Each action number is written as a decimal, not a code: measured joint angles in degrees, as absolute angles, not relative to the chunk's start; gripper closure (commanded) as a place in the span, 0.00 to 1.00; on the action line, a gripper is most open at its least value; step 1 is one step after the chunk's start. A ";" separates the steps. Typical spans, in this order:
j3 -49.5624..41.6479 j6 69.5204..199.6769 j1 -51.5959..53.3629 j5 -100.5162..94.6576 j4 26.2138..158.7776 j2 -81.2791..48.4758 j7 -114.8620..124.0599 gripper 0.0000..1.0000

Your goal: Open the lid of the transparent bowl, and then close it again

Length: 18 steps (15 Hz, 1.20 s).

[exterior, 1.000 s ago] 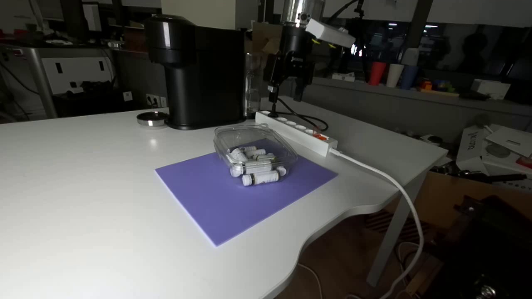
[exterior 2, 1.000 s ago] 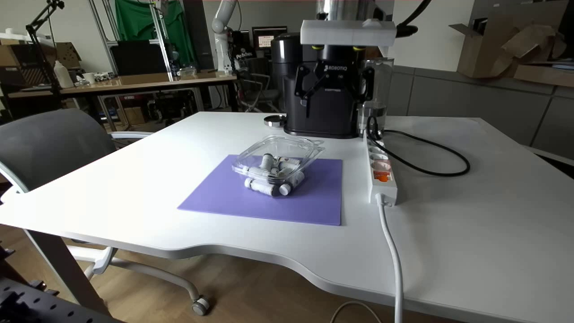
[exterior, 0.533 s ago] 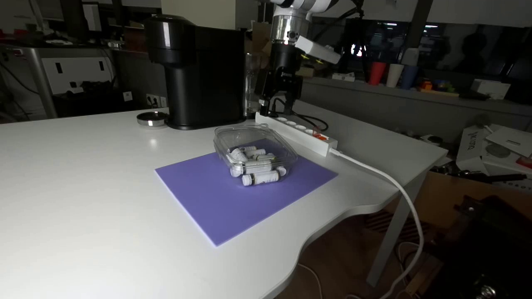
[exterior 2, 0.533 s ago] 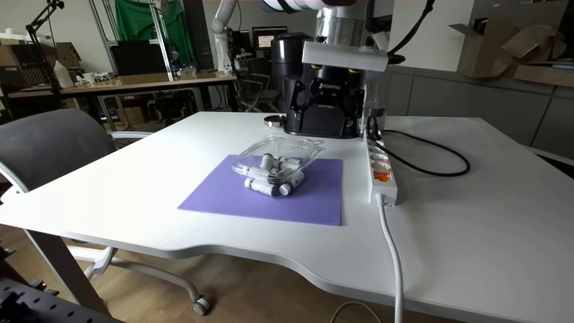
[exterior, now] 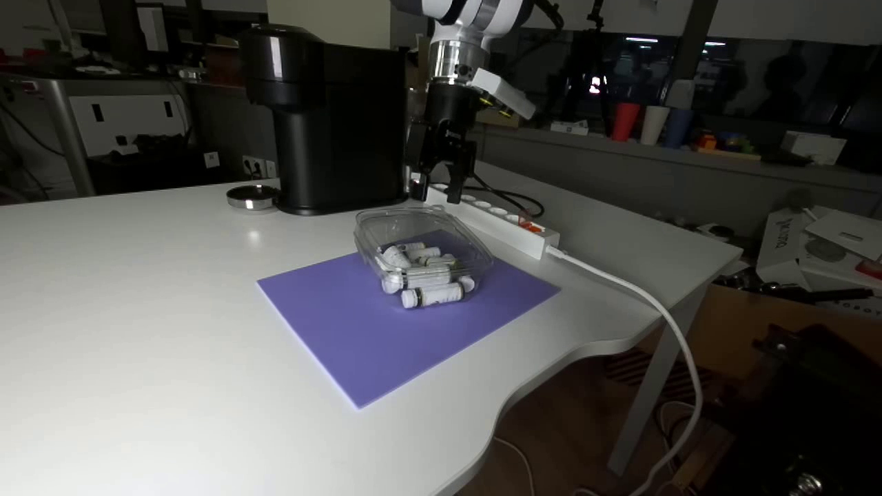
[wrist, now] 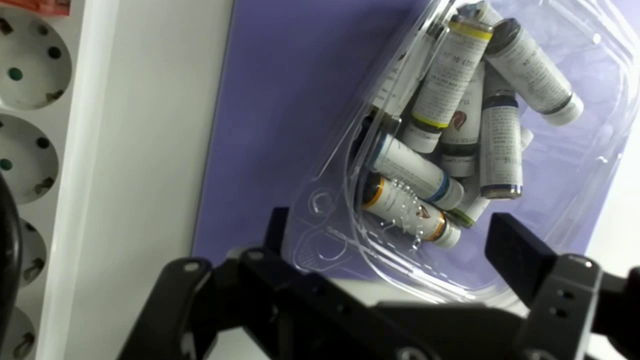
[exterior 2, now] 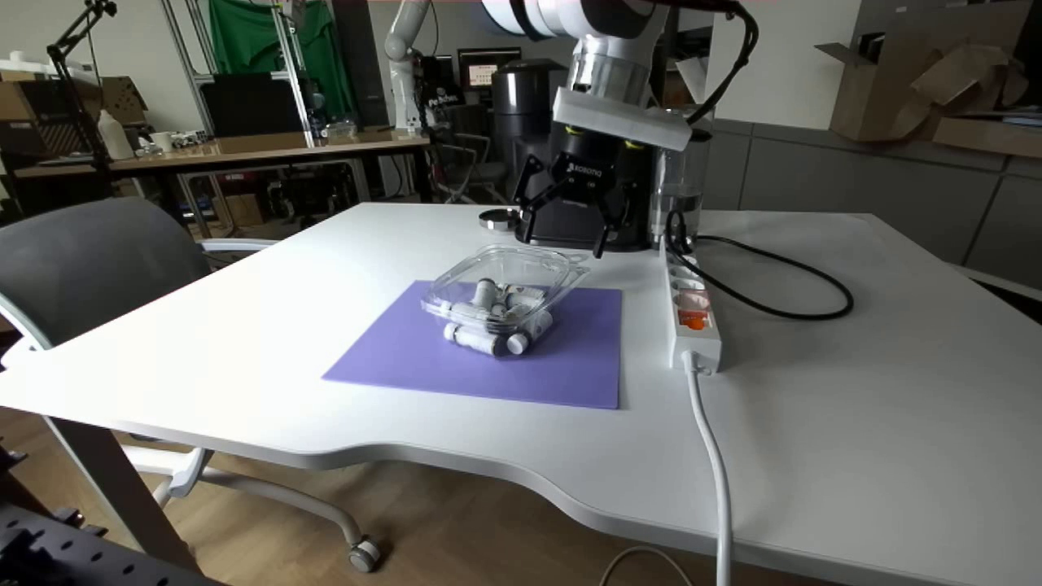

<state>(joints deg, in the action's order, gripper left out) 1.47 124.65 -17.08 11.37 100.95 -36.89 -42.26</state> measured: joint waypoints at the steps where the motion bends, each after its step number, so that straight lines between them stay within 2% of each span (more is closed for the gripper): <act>1: 1.57 123.70 -17.14 11.37 100.05 -37.59 -42.61 0.00; 18: 3.58 113.59 -17.45 12.88 94.18 -40.74 -50.06 0.00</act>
